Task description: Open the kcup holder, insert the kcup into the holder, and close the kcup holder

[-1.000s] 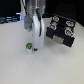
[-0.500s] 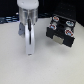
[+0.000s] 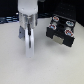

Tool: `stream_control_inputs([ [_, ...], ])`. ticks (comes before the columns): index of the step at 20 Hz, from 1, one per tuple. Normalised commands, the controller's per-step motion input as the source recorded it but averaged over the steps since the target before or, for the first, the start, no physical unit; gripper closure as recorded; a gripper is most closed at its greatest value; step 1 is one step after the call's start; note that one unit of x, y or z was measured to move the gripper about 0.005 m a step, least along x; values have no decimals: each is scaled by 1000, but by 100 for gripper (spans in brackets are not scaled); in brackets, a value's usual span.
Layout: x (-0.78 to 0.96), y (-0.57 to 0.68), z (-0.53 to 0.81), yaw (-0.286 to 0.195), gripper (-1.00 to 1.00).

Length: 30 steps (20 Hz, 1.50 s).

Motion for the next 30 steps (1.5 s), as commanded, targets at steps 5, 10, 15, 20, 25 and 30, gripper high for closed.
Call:
stream_control_inputs([
  [5, -23, 59, 355, -55, -100],
  [10, -342, 10, 87, -72, -100],
  [15, -317, 0, -4, -42, -100],
  [20, -155, -6, -136, -12, -100],
  [25, 23, -104, -349, -96, -100],
  [30, 35, -120, -343, -136, -100],
])
